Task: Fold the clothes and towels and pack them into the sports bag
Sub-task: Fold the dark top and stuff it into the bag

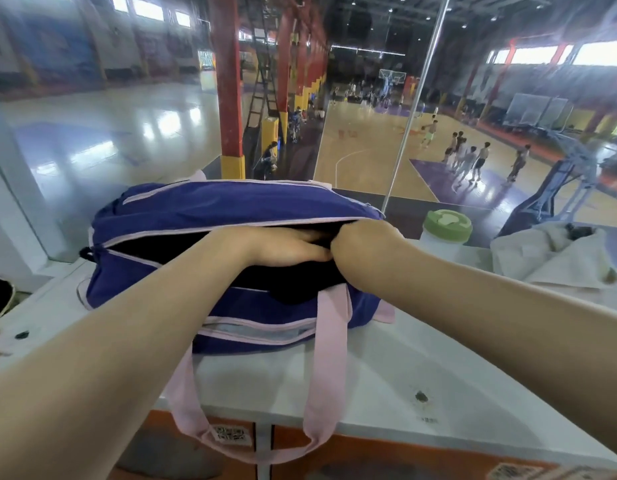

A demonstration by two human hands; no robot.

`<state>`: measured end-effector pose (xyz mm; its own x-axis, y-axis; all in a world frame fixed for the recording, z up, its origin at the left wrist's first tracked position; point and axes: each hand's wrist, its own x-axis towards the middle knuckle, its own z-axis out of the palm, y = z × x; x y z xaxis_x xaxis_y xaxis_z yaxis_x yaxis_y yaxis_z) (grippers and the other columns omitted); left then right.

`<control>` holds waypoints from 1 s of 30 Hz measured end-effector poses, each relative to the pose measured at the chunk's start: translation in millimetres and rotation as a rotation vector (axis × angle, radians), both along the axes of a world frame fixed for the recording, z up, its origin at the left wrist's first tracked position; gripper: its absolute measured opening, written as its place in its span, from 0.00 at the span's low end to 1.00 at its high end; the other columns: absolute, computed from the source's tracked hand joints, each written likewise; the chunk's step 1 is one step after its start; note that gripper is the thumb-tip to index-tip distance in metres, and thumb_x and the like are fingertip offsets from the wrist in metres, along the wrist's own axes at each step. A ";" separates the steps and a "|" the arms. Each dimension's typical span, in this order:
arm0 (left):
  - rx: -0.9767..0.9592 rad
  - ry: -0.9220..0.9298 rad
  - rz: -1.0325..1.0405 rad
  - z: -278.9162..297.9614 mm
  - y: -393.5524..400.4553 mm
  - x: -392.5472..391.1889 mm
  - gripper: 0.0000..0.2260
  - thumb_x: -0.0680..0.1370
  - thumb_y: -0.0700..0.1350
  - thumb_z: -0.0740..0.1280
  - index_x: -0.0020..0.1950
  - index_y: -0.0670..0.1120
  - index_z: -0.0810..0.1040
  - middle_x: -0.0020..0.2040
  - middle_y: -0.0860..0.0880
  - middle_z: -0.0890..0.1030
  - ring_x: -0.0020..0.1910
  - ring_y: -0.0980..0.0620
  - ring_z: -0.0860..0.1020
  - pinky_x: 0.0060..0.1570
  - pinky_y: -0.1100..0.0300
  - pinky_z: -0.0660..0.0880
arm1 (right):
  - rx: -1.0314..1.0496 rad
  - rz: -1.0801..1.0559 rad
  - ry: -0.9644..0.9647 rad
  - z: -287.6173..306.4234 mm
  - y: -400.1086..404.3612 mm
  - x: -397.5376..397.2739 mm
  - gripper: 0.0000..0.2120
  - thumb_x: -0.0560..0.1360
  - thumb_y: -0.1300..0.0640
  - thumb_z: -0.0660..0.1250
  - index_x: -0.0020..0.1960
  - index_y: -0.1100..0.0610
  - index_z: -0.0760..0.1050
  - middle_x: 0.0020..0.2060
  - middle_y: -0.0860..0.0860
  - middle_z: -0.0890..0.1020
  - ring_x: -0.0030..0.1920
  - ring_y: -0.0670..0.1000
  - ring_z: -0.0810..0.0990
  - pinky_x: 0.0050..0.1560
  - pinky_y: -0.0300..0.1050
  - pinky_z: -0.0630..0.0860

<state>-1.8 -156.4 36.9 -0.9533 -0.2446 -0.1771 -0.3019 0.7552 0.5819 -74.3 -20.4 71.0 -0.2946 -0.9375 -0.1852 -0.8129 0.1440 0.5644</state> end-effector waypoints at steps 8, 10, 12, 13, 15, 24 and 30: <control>-0.241 0.130 0.158 -30.7 26.2 -13.2 0.24 0.80 0.50 0.60 0.76 0.53 0.60 0.73 0.47 0.69 0.68 0.45 0.70 0.61 0.59 0.65 | -0.088 0.276 0.023 -15.6 35.7 -7.8 0.06 0.77 0.53 0.61 0.47 0.51 0.76 0.47 0.48 0.81 0.46 0.52 0.70 0.48 0.42 0.61; -0.308 0.139 0.177 -36.2 29.2 -21.1 0.23 0.80 0.51 0.59 0.75 0.53 0.61 0.72 0.46 0.70 0.66 0.45 0.71 0.63 0.54 0.68 | -0.106 0.315 -0.144 -16.8 37.6 -17.0 0.05 0.74 0.54 0.62 0.47 0.52 0.76 0.42 0.47 0.79 0.47 0.52 0.73 0.51 0.40 0.57; -0.358 0.068 0.194 -41.2 28.0 -33.7 0.22 0.81 0.52 0.58 0.74 0.52 0.62 0.71 0.46 0.70 0.65 0.44 0.71 0.63 0.52 0.68 | -0.104 0.322 -0.343 -17.2 39.6 -21.6 0.05 0.72 0.55 0.64 0.46 0.50 0.77 0.40 0.45 0.79 0.48 0.52 0.74 0.54 0.39 0.56; -0.392 0.009 0.207 -43.3 27.4 -40.7 0.22 0.81 0.52 0.58 0.74 0.51 0.62 0.72 0.45 0.69 0.67 0.43 0.70 0.64 0.52 0.67 | -0.101 0.315 -0.424 -15.1 39.7 -23.6 0.07 0.70 0.57 0.64 0.46 0.49 0.77 0.40 0.45 0.80 0.48 0.52 0.74 0.59 0.41 0.57; -0.458 -0.095 0.230 -47.0 29.3 -52.8 0.24 0.82 0.52 0.56 0.77 0.49 0.57 0.77 0.44 0.61 0.74 0.43 0.62 0.71 0.49 0.60 | -0.115 0.290 -0.555 -10.4 40.1 -27.9 0.09 0.68 0.59 0.64 0.43 0.45 0.76 0.39 0.46 0.81 0.46 0.51 0.74 0.68 0.46 0.58; -0.577 -0.139 0.163 -52.1 32.4 -55.5 0.32 0.79 0.58 0.59 0.78 0.51 0.52 0.79 0.44 0.52 0.77 0.42 0.52 0.74 0.45 0.52 | -0.277 0.253 -0.740 -20.1 42.9 -28.6 0.08 0.60 0.58 0.55 0.32 0.54 0.73 0.29 0.50 0.72 0.37 0.53 0.69 0.45 0.54 0.74; -0.101 0.163 0.160 -35.7 26.1 -16.5 0.18 0.83 0.49 0.54 0.73 0.49 0.68 0.71 0.46 0.72 0.69 0.47 0.70 0.69 0.54 0.64 | -0.320 0.203 -0.607 -16.2 46.3 -32.2 0.13 0.72 0.60 0.55 0.35 0.54 0.76 0.50 0.51 0.81 0.48 0.52 0.77 0.52 0.44 0.72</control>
